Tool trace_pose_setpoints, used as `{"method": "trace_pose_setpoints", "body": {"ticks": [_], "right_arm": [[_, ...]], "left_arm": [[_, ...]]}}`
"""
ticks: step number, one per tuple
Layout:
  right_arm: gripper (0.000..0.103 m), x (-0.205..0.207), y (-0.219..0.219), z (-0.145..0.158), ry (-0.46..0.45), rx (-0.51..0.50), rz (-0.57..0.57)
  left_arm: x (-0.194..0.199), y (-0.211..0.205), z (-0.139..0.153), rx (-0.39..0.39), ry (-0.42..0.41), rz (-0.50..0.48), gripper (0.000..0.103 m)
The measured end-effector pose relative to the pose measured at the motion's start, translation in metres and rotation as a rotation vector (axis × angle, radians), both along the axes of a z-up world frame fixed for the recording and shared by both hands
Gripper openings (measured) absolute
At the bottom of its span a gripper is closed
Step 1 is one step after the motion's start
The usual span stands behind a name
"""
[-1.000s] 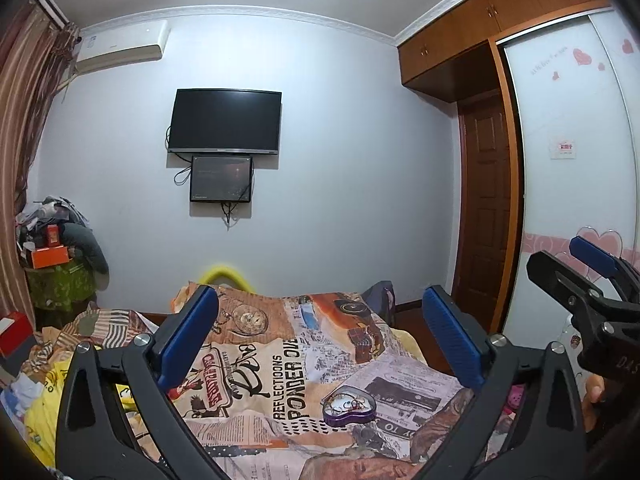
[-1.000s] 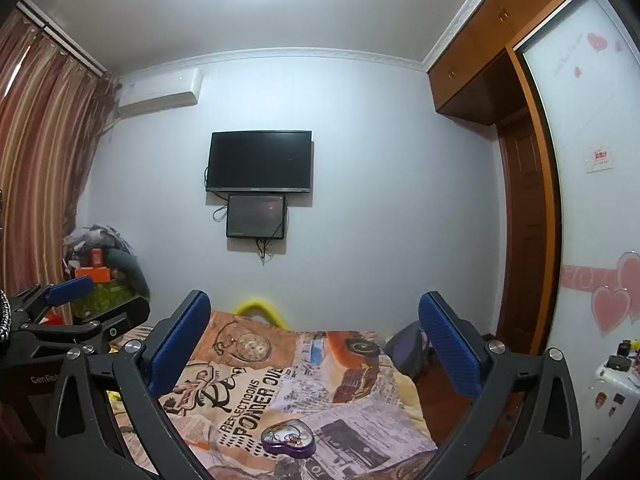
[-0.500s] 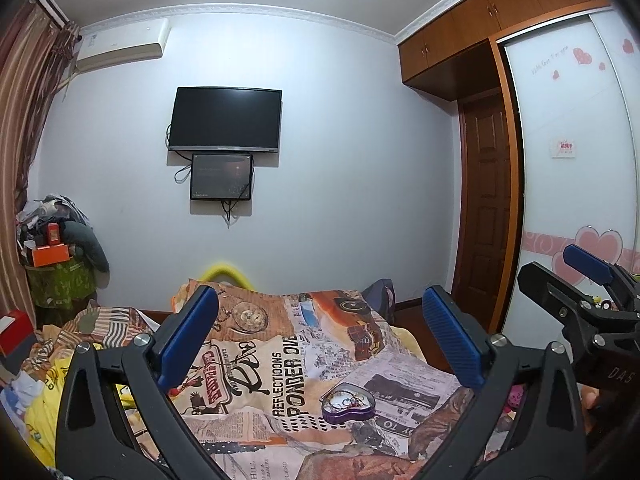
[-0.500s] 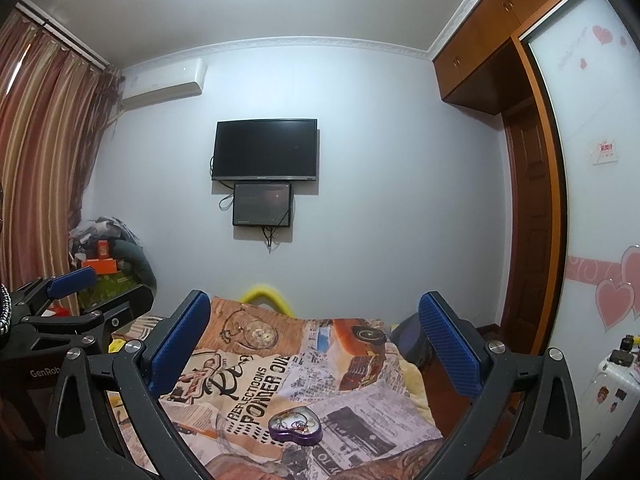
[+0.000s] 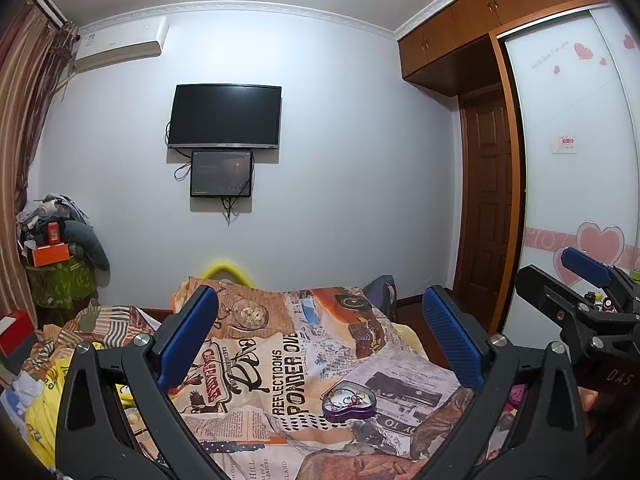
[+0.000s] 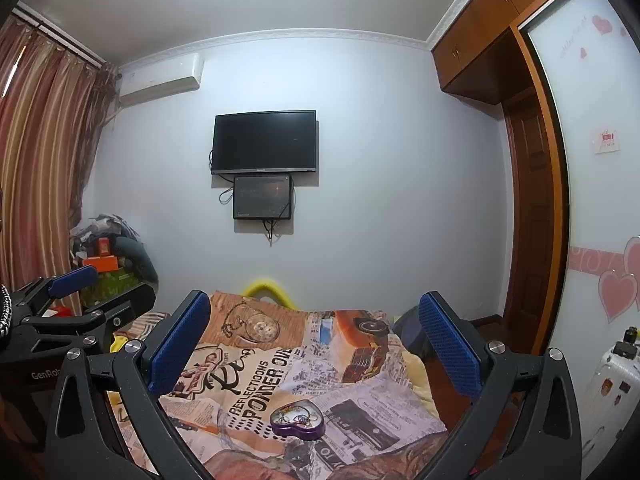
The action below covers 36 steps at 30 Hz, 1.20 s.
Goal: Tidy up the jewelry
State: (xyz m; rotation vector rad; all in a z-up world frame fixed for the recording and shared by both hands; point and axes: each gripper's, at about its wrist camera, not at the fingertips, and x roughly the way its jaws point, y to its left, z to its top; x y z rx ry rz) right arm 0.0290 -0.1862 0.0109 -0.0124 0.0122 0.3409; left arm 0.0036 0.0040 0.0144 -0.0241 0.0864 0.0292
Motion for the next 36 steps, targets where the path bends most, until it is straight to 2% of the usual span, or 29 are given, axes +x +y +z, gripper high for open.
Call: {"method": "trace_pose_setpoints", "body": {"ticks": [36], "right_arm": [[0.103,0.0009,-0.0046,0.0005,0.033,0.025,0.003]], "left_arm": [[0.0066,-0.0014,-0.0019,-0.002,0.026,-0.017,0.103]]}}
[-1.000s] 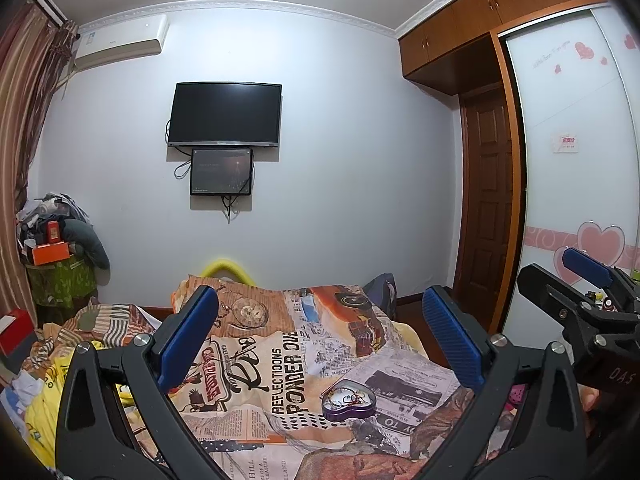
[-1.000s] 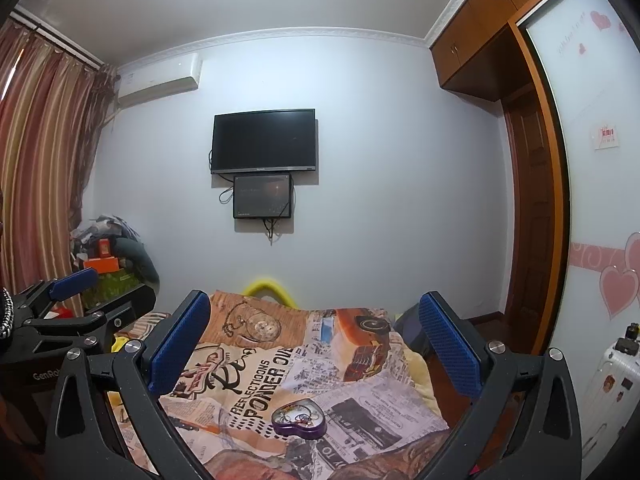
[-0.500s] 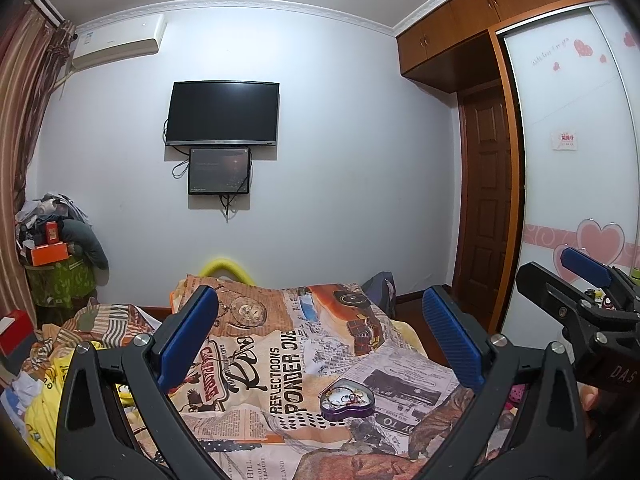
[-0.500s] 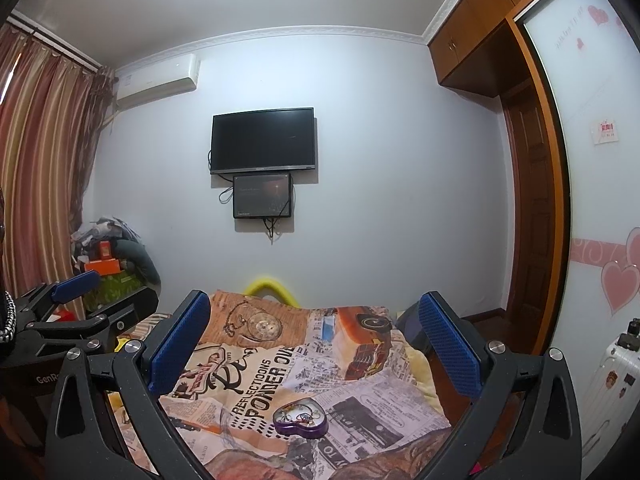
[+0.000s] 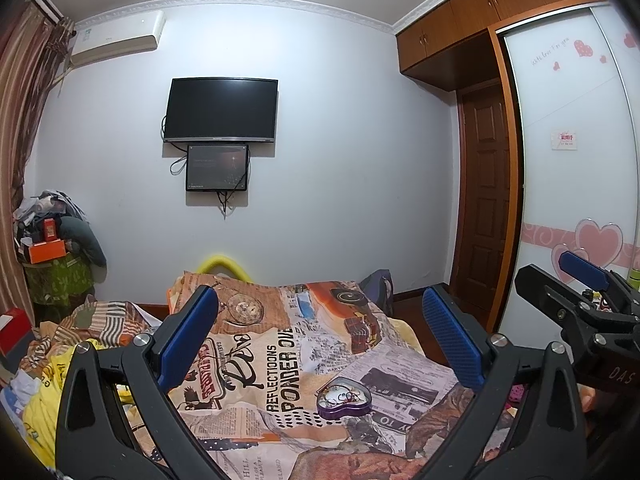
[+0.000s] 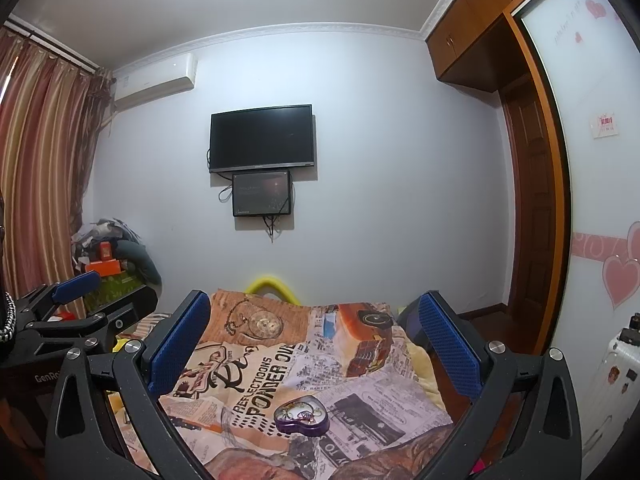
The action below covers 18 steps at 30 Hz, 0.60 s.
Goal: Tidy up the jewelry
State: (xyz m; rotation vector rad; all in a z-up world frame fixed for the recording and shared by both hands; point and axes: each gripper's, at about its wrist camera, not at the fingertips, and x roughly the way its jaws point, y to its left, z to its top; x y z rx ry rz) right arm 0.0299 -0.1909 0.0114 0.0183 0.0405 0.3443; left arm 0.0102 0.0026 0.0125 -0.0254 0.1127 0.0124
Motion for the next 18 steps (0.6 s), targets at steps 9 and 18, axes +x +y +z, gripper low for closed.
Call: {"method": "trace_pose_setpoints", "body": {"ticks": [9,18], "right_arm": [[0.103,0.0021,-0.0012,0.0012,0.010,0.006,-0.003],[0.103,0.0049,-0.0020,-0.0005,0.028,0.007,-0.012]], "left_arm": [[0.0015,0.0001,-0.0012,-0.004,0.013,-0.016,0.103],[0.0019,-0.0017,-0.0026,-0.003,0.018,-0.025,0.103]]}}
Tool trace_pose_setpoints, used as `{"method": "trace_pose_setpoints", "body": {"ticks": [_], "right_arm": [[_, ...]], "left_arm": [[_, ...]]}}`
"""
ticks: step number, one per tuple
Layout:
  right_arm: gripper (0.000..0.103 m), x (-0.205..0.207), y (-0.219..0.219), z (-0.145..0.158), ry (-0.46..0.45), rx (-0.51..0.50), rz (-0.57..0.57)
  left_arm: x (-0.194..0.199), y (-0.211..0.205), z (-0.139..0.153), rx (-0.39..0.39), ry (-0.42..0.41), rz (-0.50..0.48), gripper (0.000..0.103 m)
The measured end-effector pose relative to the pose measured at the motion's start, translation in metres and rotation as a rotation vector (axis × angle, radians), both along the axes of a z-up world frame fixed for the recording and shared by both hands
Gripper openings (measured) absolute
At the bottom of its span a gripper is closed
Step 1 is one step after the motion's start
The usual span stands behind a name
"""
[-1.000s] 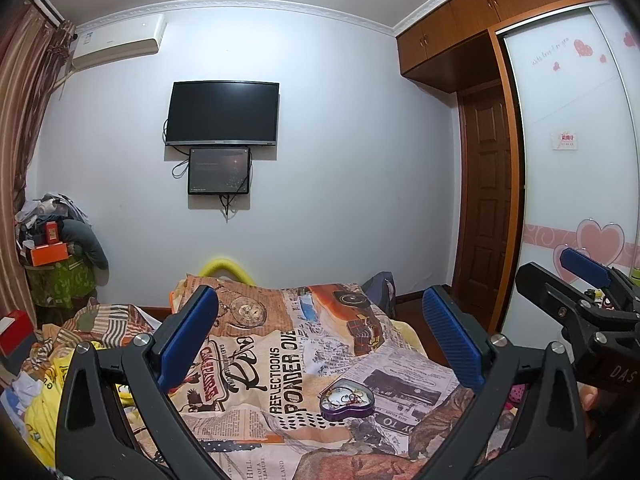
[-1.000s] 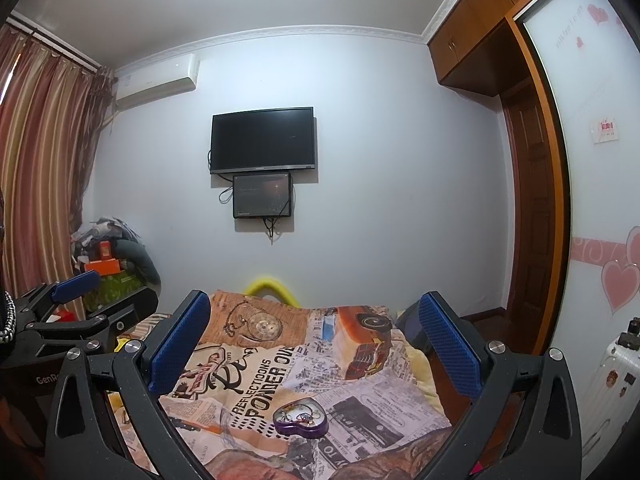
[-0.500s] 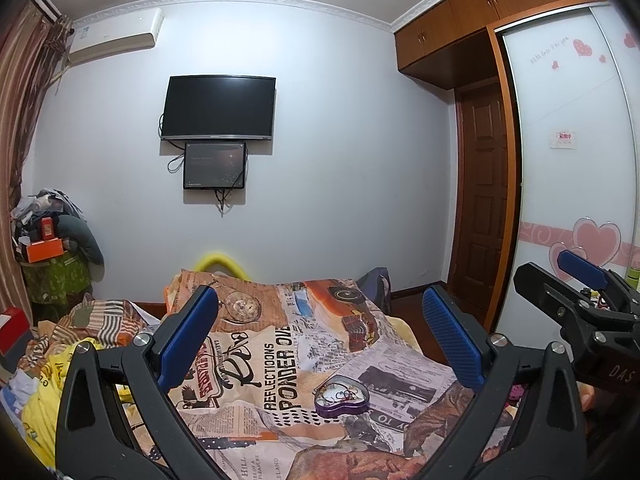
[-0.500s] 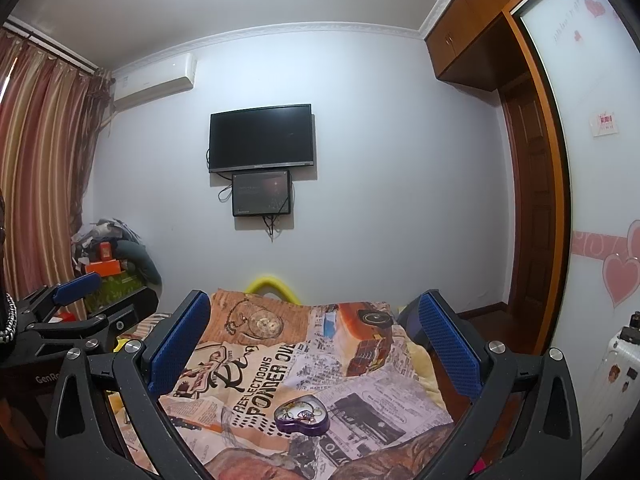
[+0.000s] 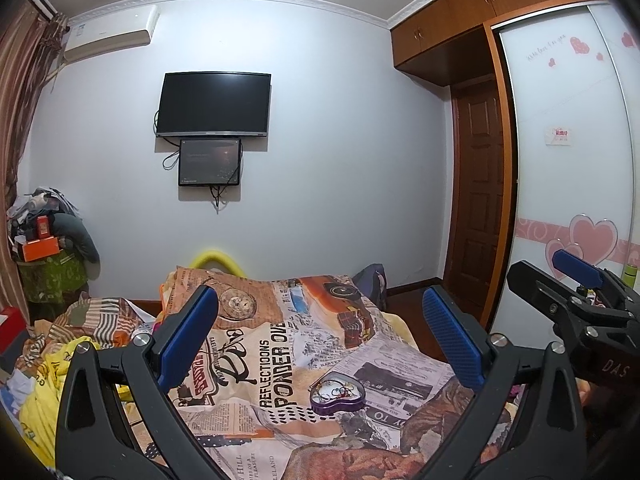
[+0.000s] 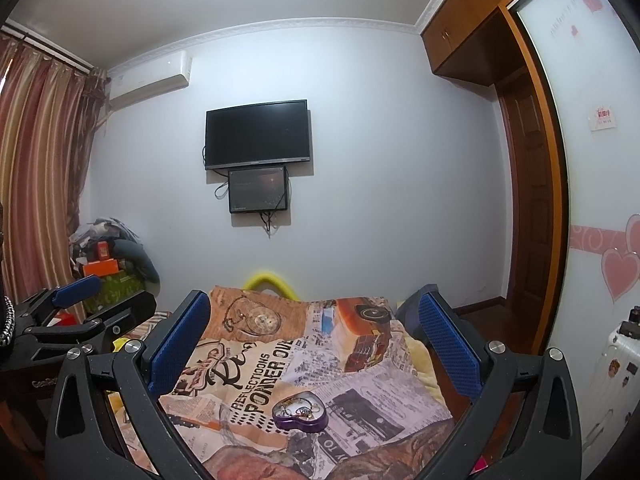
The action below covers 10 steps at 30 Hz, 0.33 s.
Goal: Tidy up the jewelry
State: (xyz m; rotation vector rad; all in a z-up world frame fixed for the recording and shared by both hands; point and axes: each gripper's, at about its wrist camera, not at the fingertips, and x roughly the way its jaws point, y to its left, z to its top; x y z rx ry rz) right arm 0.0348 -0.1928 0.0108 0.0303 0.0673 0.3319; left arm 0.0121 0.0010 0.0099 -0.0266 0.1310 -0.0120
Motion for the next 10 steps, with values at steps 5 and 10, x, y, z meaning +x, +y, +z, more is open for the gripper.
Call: {"method": "trace_pose_setpoints", "body": {"ticks": [5,10], "right_arm": [[0.103,0.004,0.000,-0.001,0.016,0.001,-0.004],[0.103,0.008,0.000,-0.004,0.031,0.002,-0.007]], "left_arm": [[0.004,0.000,-0.001,-0.006,0.012,-0.002,0.103],[0.011,0.002,-0.005,-0.004,0.027,-0.002,0.103]]}}
